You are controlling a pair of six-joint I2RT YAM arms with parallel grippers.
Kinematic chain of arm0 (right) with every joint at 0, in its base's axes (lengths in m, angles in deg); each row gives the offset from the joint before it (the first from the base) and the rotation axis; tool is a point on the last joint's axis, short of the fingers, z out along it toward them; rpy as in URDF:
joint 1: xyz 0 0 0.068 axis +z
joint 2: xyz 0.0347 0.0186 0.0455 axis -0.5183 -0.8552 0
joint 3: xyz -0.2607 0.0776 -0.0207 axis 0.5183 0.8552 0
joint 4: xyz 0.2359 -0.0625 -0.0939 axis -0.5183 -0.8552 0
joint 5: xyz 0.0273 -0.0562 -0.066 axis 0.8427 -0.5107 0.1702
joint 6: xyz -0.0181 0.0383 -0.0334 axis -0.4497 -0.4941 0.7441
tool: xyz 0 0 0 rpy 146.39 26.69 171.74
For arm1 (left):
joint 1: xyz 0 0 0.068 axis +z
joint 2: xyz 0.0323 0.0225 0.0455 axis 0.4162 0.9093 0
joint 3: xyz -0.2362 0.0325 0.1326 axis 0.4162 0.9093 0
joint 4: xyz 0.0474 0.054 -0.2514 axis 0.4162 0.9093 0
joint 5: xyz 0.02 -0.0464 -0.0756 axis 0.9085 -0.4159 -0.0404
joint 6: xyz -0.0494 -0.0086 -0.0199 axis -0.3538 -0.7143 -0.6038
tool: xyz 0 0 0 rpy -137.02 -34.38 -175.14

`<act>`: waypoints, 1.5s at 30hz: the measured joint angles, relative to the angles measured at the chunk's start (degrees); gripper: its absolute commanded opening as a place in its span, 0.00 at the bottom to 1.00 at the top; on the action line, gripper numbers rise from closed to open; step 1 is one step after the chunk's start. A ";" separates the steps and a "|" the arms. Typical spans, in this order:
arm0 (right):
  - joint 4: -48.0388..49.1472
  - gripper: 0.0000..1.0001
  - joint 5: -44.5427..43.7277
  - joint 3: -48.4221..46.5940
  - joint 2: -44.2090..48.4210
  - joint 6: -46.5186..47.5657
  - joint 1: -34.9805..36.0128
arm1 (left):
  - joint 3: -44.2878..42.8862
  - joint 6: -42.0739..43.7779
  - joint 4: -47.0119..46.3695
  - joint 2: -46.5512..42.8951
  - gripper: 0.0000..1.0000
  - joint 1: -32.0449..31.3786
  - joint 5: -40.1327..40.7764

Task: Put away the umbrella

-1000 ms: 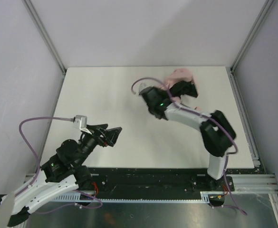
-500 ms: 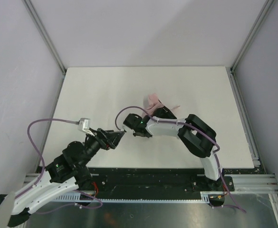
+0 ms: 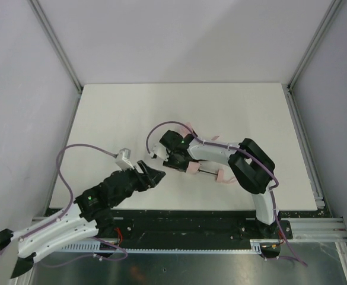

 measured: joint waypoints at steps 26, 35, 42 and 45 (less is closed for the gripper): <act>5.01 0.00 11.39 2.05 1.40 -3.76 -2.97 | 12.70 -22.21 -35.43 32.87 0.99 27.63 -24.52; 5.77 0.00 13.49 2.10 1.66 -4.50 -3.34 | 12.55 -25.27 -46.23 40.85 1.00 32.09 -29.53; 5.86 0.00 14.01 2.14 1.84 -4.61 -3.58 | 10.67 -24.11 -53.35 48.48 0.98 32.26 -33.24; 6.05 0.00 14.27 2.29 1.99 -5.11 -3.72 | 10.34 -22.58 -57.35 51.89 0.94 32.09 -33.16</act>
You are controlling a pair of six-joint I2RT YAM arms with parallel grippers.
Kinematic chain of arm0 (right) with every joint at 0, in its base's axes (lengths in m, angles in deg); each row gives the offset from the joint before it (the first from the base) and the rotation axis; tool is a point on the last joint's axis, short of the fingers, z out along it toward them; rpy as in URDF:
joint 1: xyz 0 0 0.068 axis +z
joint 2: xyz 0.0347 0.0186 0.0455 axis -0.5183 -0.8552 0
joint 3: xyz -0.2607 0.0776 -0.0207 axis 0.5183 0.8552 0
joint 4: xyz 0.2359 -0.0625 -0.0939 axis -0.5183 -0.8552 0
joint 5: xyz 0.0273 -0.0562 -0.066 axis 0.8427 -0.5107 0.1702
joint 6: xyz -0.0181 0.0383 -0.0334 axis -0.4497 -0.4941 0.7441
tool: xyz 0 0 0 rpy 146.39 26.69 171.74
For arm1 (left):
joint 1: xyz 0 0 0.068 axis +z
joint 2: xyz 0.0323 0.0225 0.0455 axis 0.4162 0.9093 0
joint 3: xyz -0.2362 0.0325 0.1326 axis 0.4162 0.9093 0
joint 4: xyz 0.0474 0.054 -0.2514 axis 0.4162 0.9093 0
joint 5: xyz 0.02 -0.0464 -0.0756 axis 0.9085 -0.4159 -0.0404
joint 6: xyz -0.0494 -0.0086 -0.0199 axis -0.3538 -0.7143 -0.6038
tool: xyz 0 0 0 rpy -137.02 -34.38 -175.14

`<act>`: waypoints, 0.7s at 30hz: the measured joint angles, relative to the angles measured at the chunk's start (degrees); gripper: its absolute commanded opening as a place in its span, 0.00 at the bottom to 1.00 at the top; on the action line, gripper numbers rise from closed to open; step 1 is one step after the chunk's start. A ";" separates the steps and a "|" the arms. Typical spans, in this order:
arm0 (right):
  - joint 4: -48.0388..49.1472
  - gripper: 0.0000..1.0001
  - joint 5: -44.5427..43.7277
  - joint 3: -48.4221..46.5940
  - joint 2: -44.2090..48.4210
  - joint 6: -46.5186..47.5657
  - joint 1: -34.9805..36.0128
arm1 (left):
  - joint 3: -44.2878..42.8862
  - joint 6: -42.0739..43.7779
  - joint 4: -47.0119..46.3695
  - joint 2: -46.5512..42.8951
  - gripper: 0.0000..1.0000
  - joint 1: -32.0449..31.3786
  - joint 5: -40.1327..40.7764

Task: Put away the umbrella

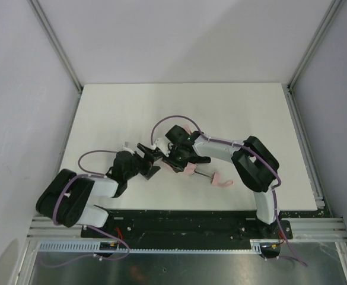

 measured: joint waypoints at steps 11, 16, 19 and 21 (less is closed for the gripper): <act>1.09 0.00 -1.27 0.52 0.70 0.00 0.61 | -3.96 2.01 -14.95 16.35 0.66 -0.76 -1.95; 1.60 0.04 -2.19 0.96 1.14 0.11 1.07 | -3.54 1.88 -22.73 21.84 0.49 -1.11 -2.10; 2.78 0.11 -2.97 2.56 2.23 0.13 1.92 | -1.11 1.46 -29.66 24.39 0.40 -1.57 -1.64; 3.13 0.17 -3.32 3.76 3.13 0.00 2.69 | -0.02 1.38 -32.61 25.77 0.36 -1.92 -1.75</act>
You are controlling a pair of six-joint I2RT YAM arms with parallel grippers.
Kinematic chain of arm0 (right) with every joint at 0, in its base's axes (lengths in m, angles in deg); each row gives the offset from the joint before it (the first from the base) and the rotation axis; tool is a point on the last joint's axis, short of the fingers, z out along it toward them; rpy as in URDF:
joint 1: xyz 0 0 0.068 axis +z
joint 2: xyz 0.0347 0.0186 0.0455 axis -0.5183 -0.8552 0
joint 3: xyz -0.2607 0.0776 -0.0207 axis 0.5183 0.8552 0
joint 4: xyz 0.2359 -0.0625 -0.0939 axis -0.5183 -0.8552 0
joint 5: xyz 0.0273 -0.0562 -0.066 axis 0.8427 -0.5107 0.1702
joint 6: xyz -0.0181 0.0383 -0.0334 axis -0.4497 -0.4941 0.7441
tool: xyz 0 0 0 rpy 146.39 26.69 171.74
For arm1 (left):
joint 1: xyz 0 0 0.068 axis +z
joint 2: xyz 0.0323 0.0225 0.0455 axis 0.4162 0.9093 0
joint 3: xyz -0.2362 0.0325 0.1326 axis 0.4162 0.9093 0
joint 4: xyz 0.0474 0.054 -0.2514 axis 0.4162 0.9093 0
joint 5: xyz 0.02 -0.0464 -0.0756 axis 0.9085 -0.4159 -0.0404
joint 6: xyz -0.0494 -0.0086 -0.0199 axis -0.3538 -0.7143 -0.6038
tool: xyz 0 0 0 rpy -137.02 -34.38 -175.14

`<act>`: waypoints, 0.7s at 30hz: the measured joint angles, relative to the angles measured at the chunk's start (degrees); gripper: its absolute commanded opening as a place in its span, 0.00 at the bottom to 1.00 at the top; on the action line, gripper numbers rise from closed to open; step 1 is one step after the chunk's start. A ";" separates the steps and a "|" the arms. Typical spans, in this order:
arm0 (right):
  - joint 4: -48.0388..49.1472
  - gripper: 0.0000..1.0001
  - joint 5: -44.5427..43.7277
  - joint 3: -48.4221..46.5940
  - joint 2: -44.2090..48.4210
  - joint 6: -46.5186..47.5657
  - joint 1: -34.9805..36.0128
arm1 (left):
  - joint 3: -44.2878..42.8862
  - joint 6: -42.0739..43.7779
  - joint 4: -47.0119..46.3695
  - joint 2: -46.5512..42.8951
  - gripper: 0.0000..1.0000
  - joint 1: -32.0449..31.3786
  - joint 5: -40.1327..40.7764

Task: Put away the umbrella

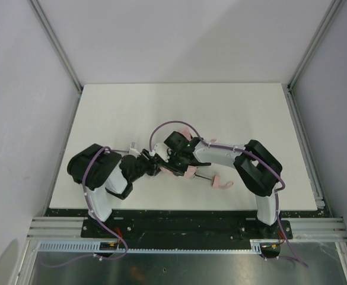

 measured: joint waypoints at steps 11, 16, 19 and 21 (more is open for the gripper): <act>2.21 0.80 1.14 3.65 3.04 -4.76 0.50 | 3.02 -0.13 -8.55 5.22 0.18 -0.87 -0.15; 0.94 0.87 1.90 5.29 6.67 -7.48 0.98 | 3.41 0.17 -8.79 5.22 0.15 -1.29 -0.83; -0.94 0.86 1.70 5.51 9.57 -8.46 1.18 | 3.50 0.02 -9.25 5.68 0.15 -1.27 -1.60; -1.51 0.84 1.49 5.66 11.23 -8.90 1.27 | 3.50 0.00 -9.51 5.86 0.15 -1.27 -1.68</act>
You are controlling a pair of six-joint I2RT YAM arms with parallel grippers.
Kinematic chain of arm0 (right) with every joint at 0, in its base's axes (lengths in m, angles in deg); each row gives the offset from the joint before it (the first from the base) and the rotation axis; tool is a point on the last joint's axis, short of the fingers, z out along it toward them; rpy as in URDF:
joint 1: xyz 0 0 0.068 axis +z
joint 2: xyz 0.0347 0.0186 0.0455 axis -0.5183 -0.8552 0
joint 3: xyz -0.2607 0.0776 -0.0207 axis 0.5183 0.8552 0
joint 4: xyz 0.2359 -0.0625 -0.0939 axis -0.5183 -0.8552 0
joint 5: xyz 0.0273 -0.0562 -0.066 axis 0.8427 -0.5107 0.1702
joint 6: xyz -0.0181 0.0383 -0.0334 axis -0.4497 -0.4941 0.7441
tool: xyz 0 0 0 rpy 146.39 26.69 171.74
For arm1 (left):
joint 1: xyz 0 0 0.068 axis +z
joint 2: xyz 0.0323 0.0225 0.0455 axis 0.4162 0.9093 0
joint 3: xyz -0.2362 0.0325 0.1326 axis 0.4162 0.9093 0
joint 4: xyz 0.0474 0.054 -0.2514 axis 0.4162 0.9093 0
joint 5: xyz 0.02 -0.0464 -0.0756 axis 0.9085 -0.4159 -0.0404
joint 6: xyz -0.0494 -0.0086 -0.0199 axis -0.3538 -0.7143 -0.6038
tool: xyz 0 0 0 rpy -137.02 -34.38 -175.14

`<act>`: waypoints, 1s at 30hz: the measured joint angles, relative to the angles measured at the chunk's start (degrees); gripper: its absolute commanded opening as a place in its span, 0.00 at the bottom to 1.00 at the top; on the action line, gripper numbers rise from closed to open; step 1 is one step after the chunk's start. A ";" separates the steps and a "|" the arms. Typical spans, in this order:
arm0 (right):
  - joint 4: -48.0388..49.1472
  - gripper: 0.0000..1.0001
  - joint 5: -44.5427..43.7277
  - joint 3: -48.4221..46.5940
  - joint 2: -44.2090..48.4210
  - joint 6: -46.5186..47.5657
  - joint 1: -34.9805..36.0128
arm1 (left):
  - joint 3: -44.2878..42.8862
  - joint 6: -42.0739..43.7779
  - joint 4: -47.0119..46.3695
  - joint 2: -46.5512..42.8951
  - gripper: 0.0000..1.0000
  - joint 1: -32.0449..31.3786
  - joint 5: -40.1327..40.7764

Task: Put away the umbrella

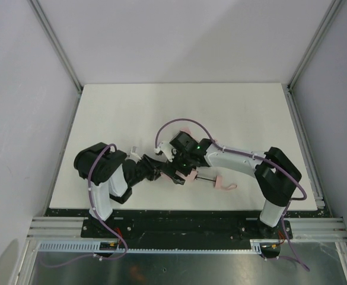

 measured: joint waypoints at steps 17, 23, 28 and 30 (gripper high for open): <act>8.61 0.04 4.07 3.96 -4.11 -4.09 -1.18 | 1.14 -0.13 3.28 -3.06 0.53 1.64 -1.27; 16.74 0.00 15.67 6.38 -6.03 -10.84 -4.79 | 3.23 1.53 7.02 -10.99 0.86 3.56 -0.87; 25.81 0.00 24.13 9.05 -8.20 -16.87 -7.50 | 3.89 4.26 15.56 -20.28 0.96 5.55 -1.44; 29.53 0.00 27.15 9.99 -9.11 -18.99 -8.44 | 3.96 5.84 21.81 -25.70 0.98 6.25 -1.25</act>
